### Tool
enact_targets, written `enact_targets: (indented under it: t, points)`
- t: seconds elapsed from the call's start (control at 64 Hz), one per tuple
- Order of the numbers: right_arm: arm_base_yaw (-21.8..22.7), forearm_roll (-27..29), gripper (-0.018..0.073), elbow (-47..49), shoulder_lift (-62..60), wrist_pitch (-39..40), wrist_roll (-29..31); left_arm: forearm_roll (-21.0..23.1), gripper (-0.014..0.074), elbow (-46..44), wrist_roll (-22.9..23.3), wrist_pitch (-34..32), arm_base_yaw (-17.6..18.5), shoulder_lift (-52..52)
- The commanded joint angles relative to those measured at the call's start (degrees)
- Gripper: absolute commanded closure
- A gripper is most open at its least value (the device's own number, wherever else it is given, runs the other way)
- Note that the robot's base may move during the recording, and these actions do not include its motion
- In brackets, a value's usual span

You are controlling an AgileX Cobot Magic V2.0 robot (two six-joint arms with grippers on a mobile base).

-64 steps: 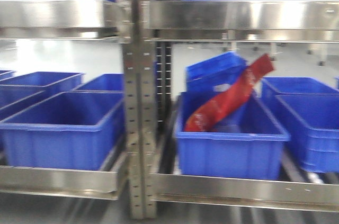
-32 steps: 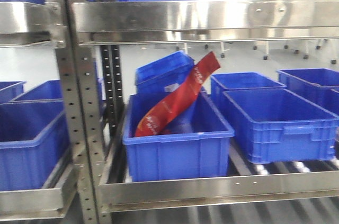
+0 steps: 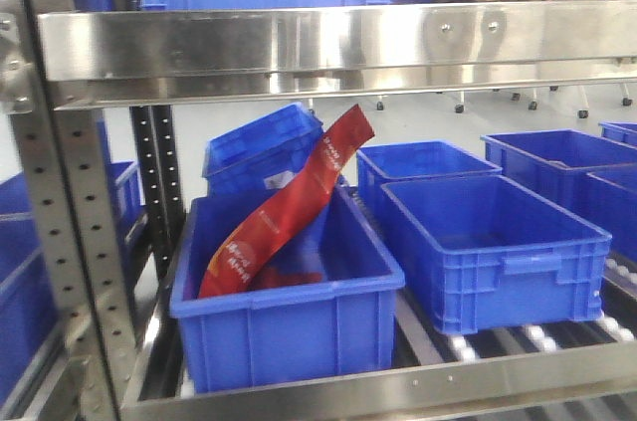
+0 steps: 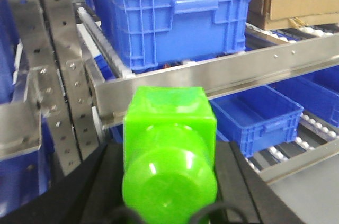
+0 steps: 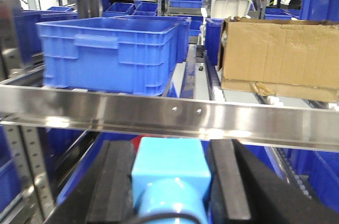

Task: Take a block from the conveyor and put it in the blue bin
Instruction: 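Approach the blue bin on the shelf with both held blocks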

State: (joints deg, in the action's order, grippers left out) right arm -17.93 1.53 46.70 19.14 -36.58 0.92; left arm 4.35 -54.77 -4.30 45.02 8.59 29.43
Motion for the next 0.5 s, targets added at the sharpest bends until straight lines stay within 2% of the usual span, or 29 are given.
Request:
enact_targets:
  t: [0.0, 0.485]
  points:
    - [0.1, -0.5, 0.0721, -0.1, 0.0, 1.1, 0.1, 0.2, 0.0707, 0.0, 0.4, -1.1, 0.4, 0.0]
    - [0.1, -0.5, 0.0721, -0.1, 0.0, 1.1, 0.1, 0.2, 0.0707, 0.0, 0.4, -1.1, 0.4, 0.0]
